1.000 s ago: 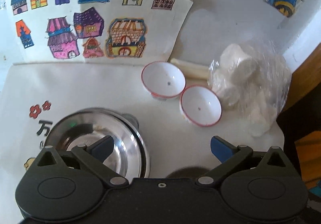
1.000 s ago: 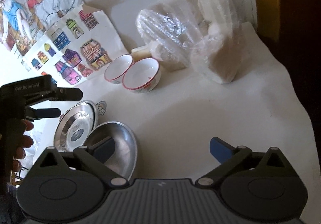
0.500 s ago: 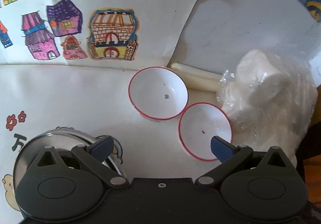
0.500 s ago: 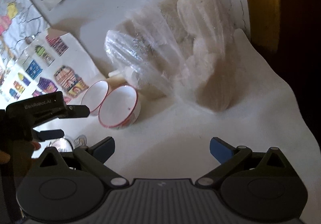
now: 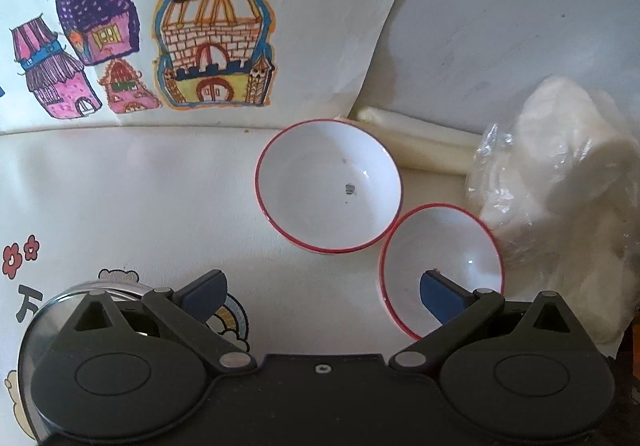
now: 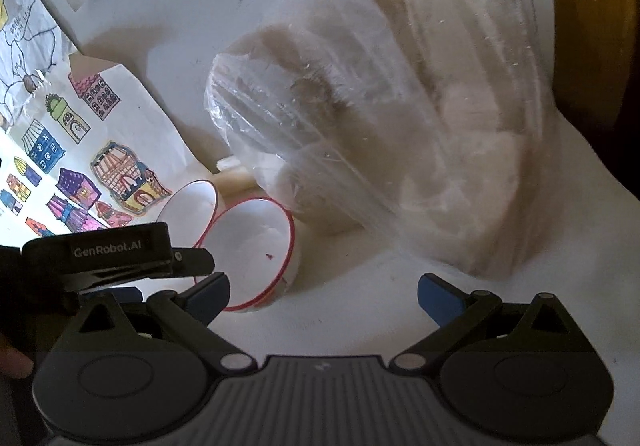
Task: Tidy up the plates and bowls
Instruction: 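Move both grippers to a red-rimmed white bowl and close on its rim, then lift the red-rimmed bowl with both grippers and lower it into the deep steel bowl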
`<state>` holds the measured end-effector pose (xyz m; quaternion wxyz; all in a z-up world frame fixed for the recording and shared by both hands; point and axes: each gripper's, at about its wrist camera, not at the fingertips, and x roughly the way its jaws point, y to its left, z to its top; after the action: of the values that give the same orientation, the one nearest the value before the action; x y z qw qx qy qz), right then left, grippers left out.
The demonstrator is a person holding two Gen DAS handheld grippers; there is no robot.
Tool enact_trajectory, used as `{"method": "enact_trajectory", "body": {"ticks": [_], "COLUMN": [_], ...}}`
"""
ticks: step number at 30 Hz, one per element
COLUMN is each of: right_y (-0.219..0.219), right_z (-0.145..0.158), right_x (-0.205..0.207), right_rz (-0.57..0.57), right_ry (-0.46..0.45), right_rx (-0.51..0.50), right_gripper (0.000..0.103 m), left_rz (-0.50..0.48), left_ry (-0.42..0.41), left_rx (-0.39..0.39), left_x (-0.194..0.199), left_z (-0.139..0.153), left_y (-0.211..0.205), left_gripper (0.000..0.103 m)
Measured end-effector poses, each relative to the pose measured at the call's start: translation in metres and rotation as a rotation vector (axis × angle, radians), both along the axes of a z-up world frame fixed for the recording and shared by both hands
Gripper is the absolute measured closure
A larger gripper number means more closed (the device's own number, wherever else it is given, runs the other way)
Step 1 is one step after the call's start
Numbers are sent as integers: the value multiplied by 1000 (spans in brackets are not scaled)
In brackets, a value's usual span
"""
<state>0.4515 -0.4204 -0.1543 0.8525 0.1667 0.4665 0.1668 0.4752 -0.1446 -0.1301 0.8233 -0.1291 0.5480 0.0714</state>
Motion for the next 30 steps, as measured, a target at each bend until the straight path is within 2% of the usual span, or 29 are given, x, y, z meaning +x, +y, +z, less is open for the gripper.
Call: {"method": "enact_trajectory", "body": {"ticks": [9, 11, 15, 20, 30], "right_y": [16, 19, 21, 23, 27], "right_z": [-8, -9, -11, -13, -13], "right_x": [5, 6, 10, 15, 20], "right_rz": [23, 33, 58, 81, 122], "right_ry": [-1, -5, -6, 4, 7], "right_rx": [-13, -13, 12, 21, 58], "right_gripper": [14, 19, 24, 42, 69], "left_rz": [-10, -16, -29, -36, -67], "left_ry": [24, 18, 16, 11, -2], "left_rx": [9, 15, -4, -50, -132], "left_x": [0, 1, 2, 4, 8], "left_z": [-6, -4, -2, -2, -6], "left_y": [1, 0, -2, -3, -8], "left_gripper": [1, 5, 18, 32, 78]}}
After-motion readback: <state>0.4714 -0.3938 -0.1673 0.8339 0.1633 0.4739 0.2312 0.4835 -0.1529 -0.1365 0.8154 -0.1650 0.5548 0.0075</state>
